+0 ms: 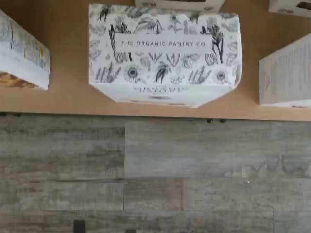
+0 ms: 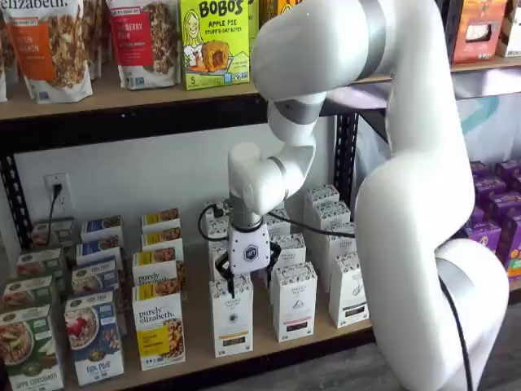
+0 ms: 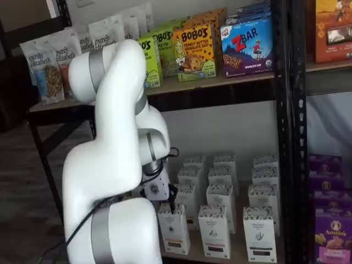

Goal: Pick up the white box with a yellow strip in the middle, on the bottom shelf, the fourth box from the left

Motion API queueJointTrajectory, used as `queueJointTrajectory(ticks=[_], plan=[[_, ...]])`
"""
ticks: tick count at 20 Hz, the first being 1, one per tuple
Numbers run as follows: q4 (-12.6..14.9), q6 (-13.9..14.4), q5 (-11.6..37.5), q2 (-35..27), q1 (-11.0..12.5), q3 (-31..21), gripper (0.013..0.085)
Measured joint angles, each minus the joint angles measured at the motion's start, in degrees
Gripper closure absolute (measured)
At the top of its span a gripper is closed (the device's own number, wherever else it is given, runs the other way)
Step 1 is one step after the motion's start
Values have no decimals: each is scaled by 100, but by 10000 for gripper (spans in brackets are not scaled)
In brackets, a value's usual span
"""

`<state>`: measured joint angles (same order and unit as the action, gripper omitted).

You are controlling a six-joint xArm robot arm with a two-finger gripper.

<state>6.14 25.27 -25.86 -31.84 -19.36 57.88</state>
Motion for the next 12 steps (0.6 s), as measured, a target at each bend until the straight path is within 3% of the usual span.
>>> queueJointTrajectory(ticks=[12], plan=[[-18, -167, -122, -767, 145, 972, 130]])
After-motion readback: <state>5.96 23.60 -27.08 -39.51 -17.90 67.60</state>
